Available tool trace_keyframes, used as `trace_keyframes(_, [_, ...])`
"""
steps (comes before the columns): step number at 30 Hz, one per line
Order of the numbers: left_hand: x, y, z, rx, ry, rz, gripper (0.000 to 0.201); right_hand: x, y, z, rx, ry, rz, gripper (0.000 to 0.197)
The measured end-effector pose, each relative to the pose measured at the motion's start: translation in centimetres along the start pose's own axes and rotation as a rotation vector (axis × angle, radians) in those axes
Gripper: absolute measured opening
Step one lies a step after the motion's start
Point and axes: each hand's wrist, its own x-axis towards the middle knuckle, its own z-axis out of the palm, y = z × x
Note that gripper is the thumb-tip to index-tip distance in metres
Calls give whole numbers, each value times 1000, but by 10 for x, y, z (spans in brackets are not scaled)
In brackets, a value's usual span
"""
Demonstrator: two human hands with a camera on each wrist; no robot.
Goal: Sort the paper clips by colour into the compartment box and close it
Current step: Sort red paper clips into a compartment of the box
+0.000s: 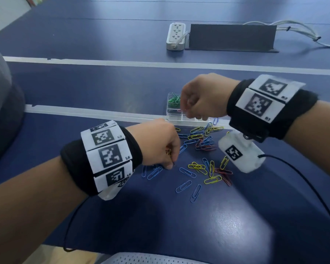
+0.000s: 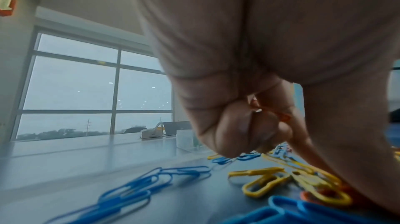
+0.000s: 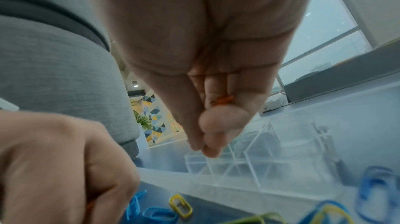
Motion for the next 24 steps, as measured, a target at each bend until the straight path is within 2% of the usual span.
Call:
trace_keyframes(5, [-4,-1,1,32,20,26,8,14,-19,2,-181,104,-41,28])
trace_keyframes(8, [-7,-1,2,45,37,35,12,25,-29,6,-276,91,-51,28])
trace_keyframes(12, [-10,4,4,92,42,49,8,32,-38,7,-345,28,-61,30])
trace_keyframes(18, [-8,6,3,168,78,90,16,29,-42,2,-334,21,-98,37])
trace_keyframes(24, [-5,4,4,160,33,95,15,26,-40,3,-292,68,-136,41])
